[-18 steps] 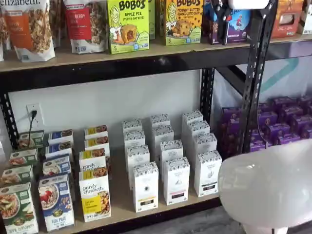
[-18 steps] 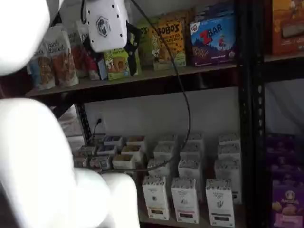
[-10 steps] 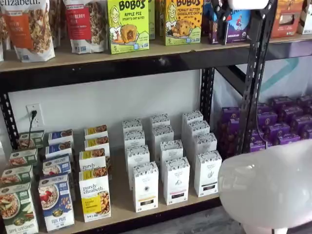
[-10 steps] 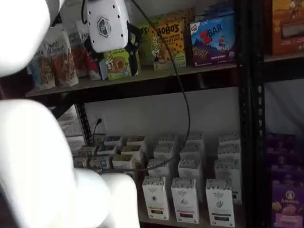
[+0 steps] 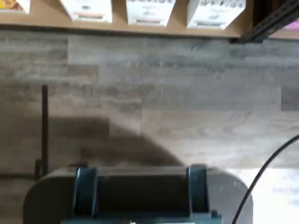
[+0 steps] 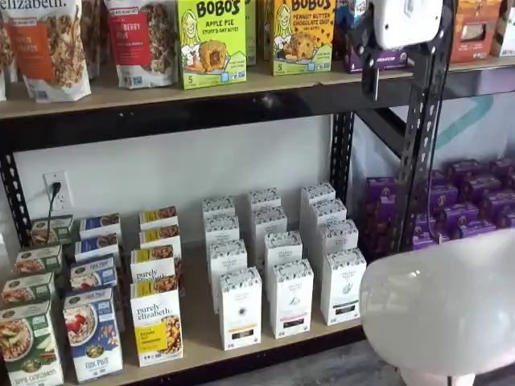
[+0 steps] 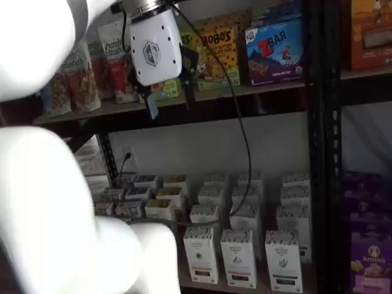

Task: Pick up the white box with a green strip in the middle, on the bottom shelf, the sixth box from the left

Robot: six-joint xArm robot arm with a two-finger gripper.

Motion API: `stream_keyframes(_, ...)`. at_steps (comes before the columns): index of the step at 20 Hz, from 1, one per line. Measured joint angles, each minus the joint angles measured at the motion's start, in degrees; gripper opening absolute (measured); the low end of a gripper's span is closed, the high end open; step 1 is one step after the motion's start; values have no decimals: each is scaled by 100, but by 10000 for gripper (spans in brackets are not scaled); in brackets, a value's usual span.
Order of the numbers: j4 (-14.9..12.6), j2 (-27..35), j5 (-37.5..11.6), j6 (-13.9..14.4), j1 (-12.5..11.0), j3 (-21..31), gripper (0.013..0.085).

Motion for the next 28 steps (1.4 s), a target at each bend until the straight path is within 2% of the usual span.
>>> stream_keyframes(8,65,-259,-1373,-177,-295,1119,850)
stream_keyframes(12,81,-218,-1790,-279,-422,1500,850)
stream_keyframes(15,397,-315,-2376,-557,-703,1915,850)
stream_keyframes(17,546,-257,-2586,-710,-833,2080,850)
stream_keyframes(22,373,-89,-3042,-702,-845,2500,850)
stream_keyframes(26,36,51,-3405,-532,-775,2818,850)
stream_keyframes(27,8,85,-3510,-525,-781,2890,850)
stream_keyframes(28,94,159,-3625,-607,-844,2968,850)
